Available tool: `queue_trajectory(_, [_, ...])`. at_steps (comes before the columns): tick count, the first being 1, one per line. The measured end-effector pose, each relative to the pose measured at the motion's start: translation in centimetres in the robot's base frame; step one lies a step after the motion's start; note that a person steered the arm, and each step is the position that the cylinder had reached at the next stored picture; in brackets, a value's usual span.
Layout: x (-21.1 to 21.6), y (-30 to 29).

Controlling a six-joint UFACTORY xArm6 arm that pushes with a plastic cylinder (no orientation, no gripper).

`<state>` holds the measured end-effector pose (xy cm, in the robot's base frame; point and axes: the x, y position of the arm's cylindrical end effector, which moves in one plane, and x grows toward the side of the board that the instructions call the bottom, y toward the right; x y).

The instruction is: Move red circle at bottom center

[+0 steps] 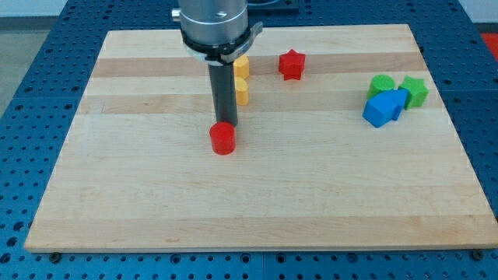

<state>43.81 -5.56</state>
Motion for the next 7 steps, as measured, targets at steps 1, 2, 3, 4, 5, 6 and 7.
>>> queue_trajectory(1, [2.0,-1.9])
queue_trajectory(2, [4.1,-3.1])
queue_trajectory(3, [5.3,-5.9])
queue_trajectory(4, [6.6,-6.8])
queue_trajectory(5, [5.9,-5.8])
queue_trajectory(6, [4.2,-3.9])
queue_trajectory(7, [5.9,-3.1])
